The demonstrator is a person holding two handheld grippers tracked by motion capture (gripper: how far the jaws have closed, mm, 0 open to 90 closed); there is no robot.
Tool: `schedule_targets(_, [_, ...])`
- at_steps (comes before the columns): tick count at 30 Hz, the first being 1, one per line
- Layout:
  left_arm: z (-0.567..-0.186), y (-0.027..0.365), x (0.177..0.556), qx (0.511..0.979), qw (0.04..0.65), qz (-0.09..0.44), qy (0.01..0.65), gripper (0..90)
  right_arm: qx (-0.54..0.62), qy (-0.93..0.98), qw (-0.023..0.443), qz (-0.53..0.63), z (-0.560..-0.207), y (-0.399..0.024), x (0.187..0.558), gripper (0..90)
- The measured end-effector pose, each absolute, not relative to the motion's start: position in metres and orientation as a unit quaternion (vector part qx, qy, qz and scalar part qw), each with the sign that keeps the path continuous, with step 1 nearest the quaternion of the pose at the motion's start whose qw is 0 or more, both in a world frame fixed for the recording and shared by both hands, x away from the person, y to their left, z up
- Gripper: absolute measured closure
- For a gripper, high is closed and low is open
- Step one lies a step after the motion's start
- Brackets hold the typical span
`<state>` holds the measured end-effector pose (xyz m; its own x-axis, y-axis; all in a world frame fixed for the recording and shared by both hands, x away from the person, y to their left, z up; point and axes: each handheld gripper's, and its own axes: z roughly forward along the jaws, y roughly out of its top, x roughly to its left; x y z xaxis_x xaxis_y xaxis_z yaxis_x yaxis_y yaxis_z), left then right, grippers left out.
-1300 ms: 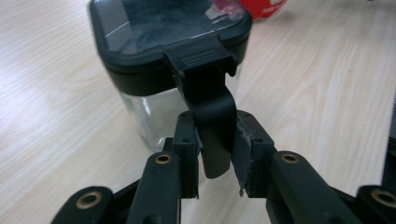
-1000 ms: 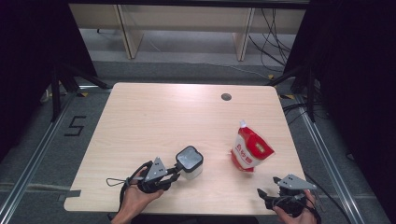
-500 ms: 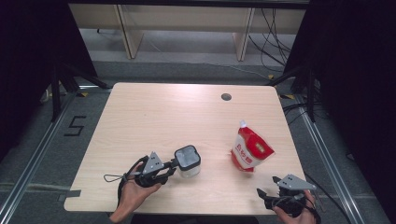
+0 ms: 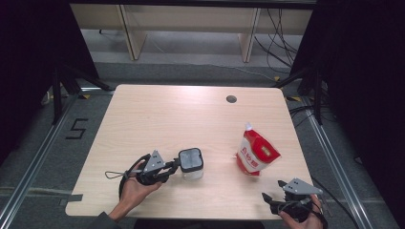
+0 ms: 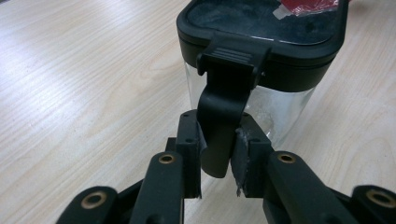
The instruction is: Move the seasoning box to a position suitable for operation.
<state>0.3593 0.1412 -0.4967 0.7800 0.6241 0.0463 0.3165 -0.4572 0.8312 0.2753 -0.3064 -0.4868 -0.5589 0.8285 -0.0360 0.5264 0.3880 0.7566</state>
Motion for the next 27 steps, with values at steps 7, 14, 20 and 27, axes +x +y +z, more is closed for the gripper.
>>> schedule_targets(7, [-0.498,0.144,0.362,0.839,0.444,0.165,0.268,73.9,0.419,0.806,0.210,0.361,-0.487,-0.306,0.275,26.3])
schedule_targets(14, [-0.498,0.136,0.356,0.843,0.459,0.152,0.235,73.8,0.416,0.807,0.212,0.361,-0.487,-0.306,0.275,26.3])
schedule_targets(20, [-0.498,0.125,0.347,0.843,0.471,0.141,0.219,73.8,0.419,0.804,0.213,0.364,-0.486,-0.306,0.275,26.3])
schedule_targets(27, [-0.498,0.114,0.338,0.847,0.477,0.128,0.198,73.8,0.415,0.807,0.211,0.364,-0.486,-0.305,0.275,26.4])
